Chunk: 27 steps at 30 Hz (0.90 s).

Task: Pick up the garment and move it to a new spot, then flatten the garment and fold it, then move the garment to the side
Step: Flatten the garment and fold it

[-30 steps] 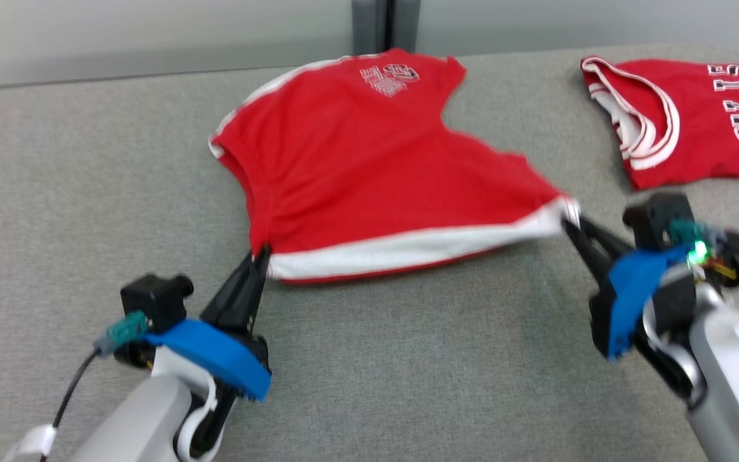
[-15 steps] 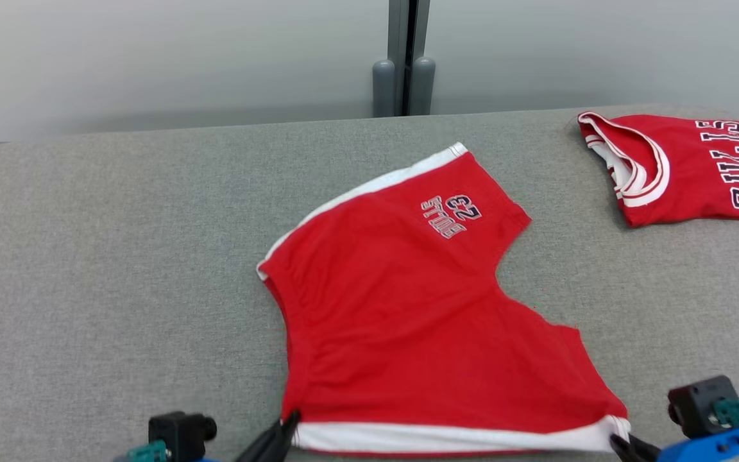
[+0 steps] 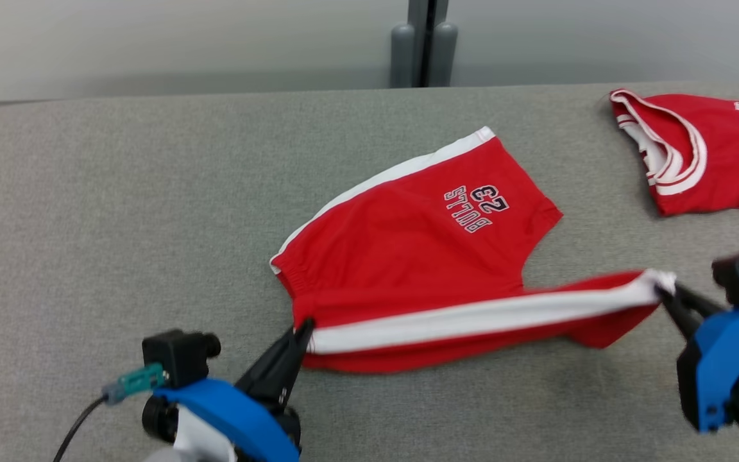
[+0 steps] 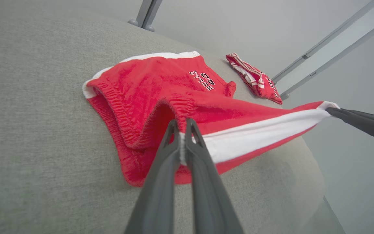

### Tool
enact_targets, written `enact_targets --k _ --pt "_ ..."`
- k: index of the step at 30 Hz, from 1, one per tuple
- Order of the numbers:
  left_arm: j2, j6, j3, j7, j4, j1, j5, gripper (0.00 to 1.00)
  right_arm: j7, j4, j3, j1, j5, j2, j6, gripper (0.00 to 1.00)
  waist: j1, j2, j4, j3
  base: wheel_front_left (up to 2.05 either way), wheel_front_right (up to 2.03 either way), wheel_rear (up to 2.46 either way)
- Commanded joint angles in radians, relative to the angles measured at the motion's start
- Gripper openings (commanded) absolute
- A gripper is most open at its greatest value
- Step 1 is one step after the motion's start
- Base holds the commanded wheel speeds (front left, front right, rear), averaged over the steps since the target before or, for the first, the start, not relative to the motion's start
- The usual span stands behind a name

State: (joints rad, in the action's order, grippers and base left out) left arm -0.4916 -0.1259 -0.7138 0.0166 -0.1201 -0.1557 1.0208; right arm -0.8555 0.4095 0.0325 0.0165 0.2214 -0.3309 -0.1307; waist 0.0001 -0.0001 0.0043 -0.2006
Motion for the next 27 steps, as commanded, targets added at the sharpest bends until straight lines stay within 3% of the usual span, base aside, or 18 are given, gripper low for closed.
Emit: enact_targets --k 1,9,21,27 --pt "0.025 -0.011 0.017 -0.012 0.036 -0.054 -0.009 0.0 0.02 -0.051 -0.019 0.089 0.001 -0.045 0.0 0.0 -0.0001 0.0001 0.024 -0.029 0.0 0.0 0.0" --pt "0.138 -0.023 0.04 -0.035 0.177 -0.198 -0.013 0.0 0.096 -0.251 -0.139 0.379 0.016 -0.141 0.0 0.0 -0.0001 0.0001 0.069 -0.112 0.0 0.0 0.0" --pt "0.284 -0.04 0.05 -0.074 0.382 -0.364 -0.021 0.0 0.253 -0.622 -0.312 0.737 -0.019 -0.137 0.0 0.0 -0.0001 0.0001 0.143 -0.221 0.0 0.0 0.0" --pt "0.331 -0.007 0.043 -0.082 0.442 -0.413 -0.011 0.0 0.296 -0.744 -0.357 0.827 -0.015 -0.128 0.0 0.0 -0.0001 0.0001 0.158 -0.247 0.0 0.0 0.0"
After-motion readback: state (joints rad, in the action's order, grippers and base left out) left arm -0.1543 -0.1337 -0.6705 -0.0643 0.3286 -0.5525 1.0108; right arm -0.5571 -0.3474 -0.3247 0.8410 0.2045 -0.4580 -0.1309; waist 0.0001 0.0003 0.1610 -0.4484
